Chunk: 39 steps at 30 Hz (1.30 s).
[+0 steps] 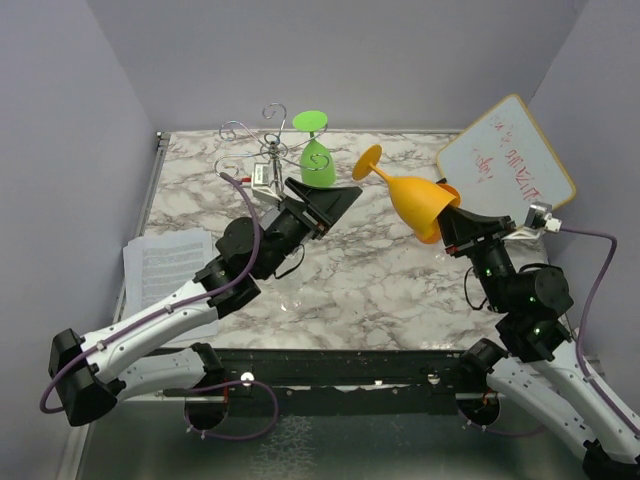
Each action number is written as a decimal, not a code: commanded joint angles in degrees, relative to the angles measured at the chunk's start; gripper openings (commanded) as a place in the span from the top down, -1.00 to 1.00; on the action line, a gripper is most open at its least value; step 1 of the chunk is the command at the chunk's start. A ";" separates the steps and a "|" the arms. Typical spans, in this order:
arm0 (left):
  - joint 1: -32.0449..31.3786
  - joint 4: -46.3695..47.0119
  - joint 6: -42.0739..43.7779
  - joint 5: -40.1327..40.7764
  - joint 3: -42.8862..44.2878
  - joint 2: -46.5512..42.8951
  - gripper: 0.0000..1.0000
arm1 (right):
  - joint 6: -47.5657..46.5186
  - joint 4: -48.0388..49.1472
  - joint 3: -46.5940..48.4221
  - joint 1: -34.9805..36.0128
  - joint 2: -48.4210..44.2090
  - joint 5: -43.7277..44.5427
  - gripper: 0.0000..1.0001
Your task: Place the wine glass upside down on the wine glass rack
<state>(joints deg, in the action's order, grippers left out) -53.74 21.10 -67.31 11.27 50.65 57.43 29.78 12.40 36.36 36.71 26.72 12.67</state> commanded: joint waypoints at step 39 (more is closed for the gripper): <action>-0.41 17.04 -1.27 -6.75 8.15 14.22 1.00 | 5.11 8.10 -5.30 0.34 -1.83 -13.01 0.99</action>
<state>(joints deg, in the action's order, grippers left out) -54.02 35.88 -72.38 5.93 57.10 70.87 35.48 22.15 31.90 36.64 26.15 4.73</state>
